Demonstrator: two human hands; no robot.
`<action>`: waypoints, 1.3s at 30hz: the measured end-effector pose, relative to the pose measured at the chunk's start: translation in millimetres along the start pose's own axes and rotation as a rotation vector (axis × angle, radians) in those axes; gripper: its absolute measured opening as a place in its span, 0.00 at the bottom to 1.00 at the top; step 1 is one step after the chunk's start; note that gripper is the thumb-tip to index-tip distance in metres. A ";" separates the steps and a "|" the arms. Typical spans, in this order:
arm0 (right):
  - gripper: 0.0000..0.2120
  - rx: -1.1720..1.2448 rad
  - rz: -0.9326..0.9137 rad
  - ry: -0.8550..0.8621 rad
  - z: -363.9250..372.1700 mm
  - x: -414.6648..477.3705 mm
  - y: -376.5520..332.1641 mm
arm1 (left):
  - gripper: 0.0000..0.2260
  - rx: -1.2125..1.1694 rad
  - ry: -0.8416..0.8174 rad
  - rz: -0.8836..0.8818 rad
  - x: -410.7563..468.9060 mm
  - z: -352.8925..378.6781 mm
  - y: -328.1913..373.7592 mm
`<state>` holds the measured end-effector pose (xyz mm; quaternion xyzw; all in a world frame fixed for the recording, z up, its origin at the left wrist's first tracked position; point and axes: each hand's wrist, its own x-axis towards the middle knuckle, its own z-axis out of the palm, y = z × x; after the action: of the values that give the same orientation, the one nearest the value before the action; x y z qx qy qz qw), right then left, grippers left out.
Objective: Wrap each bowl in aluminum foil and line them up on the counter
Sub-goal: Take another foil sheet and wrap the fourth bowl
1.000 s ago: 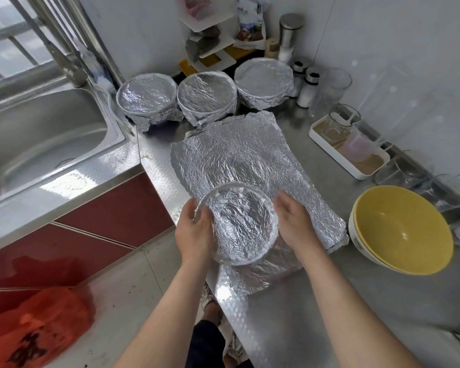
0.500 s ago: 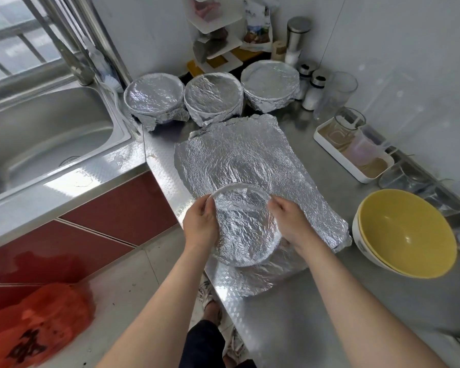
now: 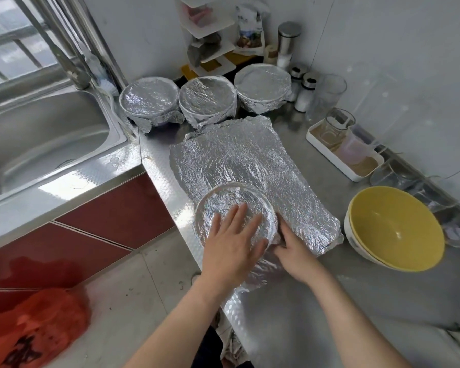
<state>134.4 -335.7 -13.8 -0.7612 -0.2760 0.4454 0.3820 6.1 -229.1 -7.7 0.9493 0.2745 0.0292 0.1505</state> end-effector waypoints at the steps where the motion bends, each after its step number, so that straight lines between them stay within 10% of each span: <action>1: 0.32 0.000 0.001 0.040 5.3 -2.6 0.1 | 0.25 0.005 0.008 -0.009 -0.3 1.2 0.5; 6: 0.26 0.073 0.005 0.168 26.0 -1.8 5.4 | 0.22 0.010 0.057 -0.026 -1.4 4.3 7.6; 17: 0.04 1.118 0.140 0.084 42.3 -8.3 -11.2 | 0.22 -0.109 0.049 -0.058 1.8 6.6 9.7; 23: 0.15 0.869 0.219 0.468 33.9 4.8 -4.3 | 0.20 -0.458 0.294 -0.173 1.0 -20.4 -4.4; 29: 0.33 0.754 0.225 0.312 25.7 17.1 -13.3 | 0.17 -1.049 0.415 -0.856 17.5 -41.3 -41.6; 39: 0.22 0.915 0.302 0.402 42.7 13.1 -37.9 | 0.17 -1.317 0.372 -0.958 13.5 -31.1 -33.6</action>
<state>99.3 -290.3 -1.9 -0.6182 0.1386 0.4155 0.6526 -4.0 -186.5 11.5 0.4273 0.5955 0.2727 0.6232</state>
